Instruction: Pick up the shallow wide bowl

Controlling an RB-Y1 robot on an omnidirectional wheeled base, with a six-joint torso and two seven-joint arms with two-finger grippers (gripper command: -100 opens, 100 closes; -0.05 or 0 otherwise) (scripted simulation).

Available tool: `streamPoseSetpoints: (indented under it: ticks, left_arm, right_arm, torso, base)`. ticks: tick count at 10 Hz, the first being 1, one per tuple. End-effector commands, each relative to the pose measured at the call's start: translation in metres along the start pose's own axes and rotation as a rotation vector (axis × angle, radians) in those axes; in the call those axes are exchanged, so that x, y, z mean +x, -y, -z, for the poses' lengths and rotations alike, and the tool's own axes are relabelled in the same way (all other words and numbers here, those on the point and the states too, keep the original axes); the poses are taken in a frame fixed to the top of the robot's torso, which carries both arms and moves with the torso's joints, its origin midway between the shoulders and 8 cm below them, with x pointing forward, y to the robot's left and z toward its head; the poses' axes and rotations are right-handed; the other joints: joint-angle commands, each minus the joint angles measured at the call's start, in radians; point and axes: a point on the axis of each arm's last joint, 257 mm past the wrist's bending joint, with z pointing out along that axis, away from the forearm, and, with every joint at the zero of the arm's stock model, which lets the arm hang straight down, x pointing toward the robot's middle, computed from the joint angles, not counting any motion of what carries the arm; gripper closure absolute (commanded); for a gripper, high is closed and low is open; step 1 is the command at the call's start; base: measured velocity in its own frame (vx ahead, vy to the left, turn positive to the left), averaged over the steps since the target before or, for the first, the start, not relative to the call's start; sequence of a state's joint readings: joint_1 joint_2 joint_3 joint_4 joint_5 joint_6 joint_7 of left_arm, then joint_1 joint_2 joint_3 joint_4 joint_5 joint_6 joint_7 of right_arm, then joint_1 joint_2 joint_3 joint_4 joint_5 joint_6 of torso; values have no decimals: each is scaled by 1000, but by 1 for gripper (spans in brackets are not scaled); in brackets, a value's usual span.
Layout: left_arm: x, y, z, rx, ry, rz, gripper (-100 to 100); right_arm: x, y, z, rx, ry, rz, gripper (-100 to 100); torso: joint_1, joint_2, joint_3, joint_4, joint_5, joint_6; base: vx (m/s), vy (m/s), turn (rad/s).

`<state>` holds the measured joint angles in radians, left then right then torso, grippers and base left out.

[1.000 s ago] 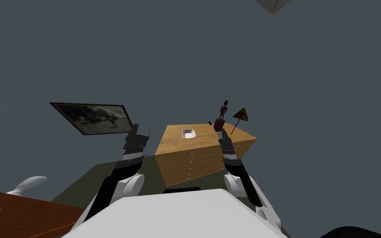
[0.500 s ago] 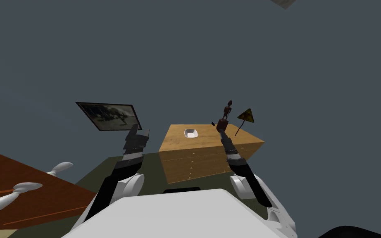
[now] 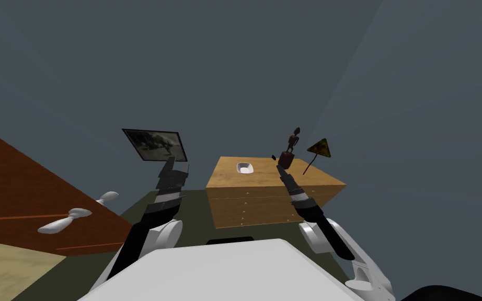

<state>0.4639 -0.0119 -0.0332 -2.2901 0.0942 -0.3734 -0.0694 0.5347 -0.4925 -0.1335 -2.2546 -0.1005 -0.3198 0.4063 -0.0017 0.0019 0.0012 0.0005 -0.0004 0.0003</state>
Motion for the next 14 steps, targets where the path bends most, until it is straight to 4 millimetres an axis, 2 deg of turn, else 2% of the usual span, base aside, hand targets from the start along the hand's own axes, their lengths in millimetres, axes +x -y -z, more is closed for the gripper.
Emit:
streamPoseSetpoints:
  ticks: [1, 2, 3, 4, 5, 6, 7, 8, 9, 10, 11, 12, 13, 14]
  left_arm:
    - [0, 0, 0, 0, 0, 0, 0]
    - [0, 0, 0, 0, 0, 0, 0]
    - [0, 0, 0, 0, 0, 0, 0]
    - [0, 0, 0, 0, 0, 0, 0]
    - [0, 0, 0, 0, 0, 0, 0]
    - [0, 0, 0, 0, 0, 0, 0]
    - [0, 0, 0, 0, 0, 0, 0]
    - [0, 0, 0, 0, 0, 0, 0]
    - [0, 0, 0, 0, 0, 0, 0]
    - [0, 0, 0, 0, 0, 0, 0]
    - [0, 0, 0, 0, 0, 0, 0]
    - [0, 0, 0, 0, 0, 0, 0]
    - [0, 0, 0, 0, 0, 0, 0]
    - [0, 0, 0, 0, 0, 0, 0]
  right_arm:
    - [-1, 11, 2, 28, -44, 92, -100]
    - [0, 10, 1, 19, -58, 103, -100]
    - [-2, 22, 3, 48, -93, 179, -100]
    - [-1, 20, 2, 39, -107, 191, -100]
    - [-2, 33, 4, 70, -143, 266, -100]
    - [-1, 31, 3, 60, -158, 279, -100]
    - [-3, 44, 6, 92, -197, 353, -100]
    - [-2, 43, 5, 82, -210, 366, -100]
    - [-4, 57, 9, 117, -250, 440, -100]
    - [-3, 56, 7, 106, -264, 453, -100]
    - [-5, 71, 12, 143, -306, 525, -100]
    - [-4, 69, 10, 131, -320, 538, -100]
    - [-7, 86, 16, 170, -364, 607, -100]
    - [-5, 84, 14, 157, -378, 621, -100]
  torso:
    - [0, 0, 0, 0, 0, 0]
    - [0, 0, 0, 0, 0, -1]
    - [0, 0, 0, 0, 0, 0]
    - [0, 0, 0, 0, 0, -1]
    - [0, 0, 0, 0, 0, 0]
    - [0, 0, 0, 0, 0, -1]
    - [0, 0, 0, 0, 0, 0]
    - [0, 0, 0, 0, 0, -1]
    - [0, -1, 0, 0, 0, 0]
    - [1, 0, 0, 0, 0, 0]
    - [1, 0, 0, 0, 0, 0]
    - [1, 0, 0, 0, 0, 0]
    - [0, -1, 0, 0, 0, 0]
    - [1, -1, 0, 0, 0, -1]
  base:
    - [-37, -12, 224]
    - [-33, -12, 147]
    - [-35, -9, 259]
    - [-36, -15, 124]
    - [-48, -3, 249]
    - [-37, -7, 130]
    - [-37, -7, 304]
    - [-30, -9, 144]
    - [-43, 1, 245]
    - [-35, 0, 171]
    - [-42, -1, 266]
    - [-35, -6, 176]
    - [-37, 5, 379]
    - [-31, -4, 155]
